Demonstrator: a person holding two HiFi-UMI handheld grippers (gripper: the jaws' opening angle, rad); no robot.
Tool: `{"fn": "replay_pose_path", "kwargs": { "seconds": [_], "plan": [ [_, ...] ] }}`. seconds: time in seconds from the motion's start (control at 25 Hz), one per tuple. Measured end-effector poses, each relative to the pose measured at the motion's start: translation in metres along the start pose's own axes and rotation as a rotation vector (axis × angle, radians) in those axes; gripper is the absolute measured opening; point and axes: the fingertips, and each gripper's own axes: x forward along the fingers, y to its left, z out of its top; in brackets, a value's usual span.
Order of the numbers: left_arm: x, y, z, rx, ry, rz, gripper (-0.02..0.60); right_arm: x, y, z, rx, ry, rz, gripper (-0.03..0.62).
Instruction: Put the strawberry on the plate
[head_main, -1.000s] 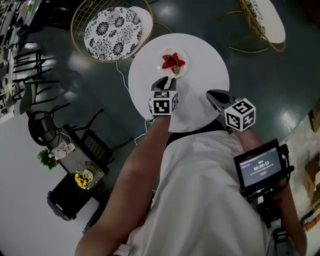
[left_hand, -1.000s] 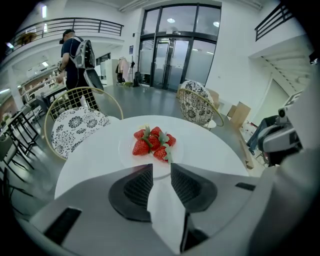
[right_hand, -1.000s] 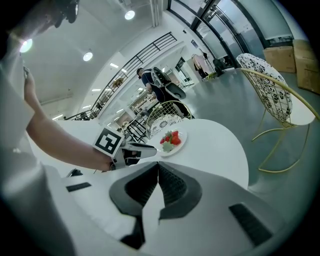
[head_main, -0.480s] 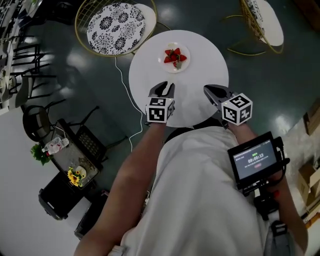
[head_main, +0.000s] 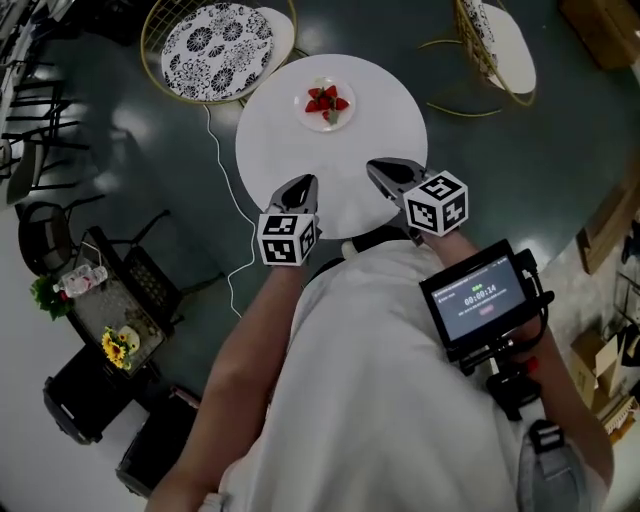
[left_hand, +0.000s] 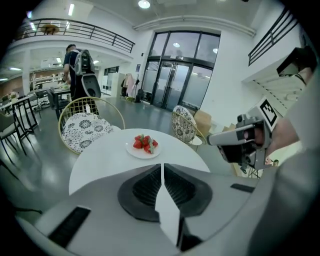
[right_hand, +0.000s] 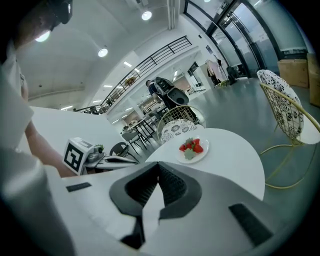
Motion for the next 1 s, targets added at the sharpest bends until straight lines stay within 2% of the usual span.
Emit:
{"fn": "replay_pose_path", "kwargs": {
  "seconds": [0.16, 0.4, 1.0],
  "plan": [
    [-0.018, 0.001, 0.006, -0.02, -0.072, 0.007, 0.012, -0.002, 0.011, 0.006, -0.04, -0.018, 0.021, 0.008],
    [-0.089, -0.027, 0.009, -0.008, -0.164, -0.009, 0.011, -0.046, 0.077, 0.016, -0.119, -0.063, 0.032, 0.008],
    [-0.14, -0.075, -0.012, 0.034, -0.242, -0.049, 0.011, -0.094, 0.12, -0.012, -0.184, -0.117, 0.051, 0.008]
  ]
}}
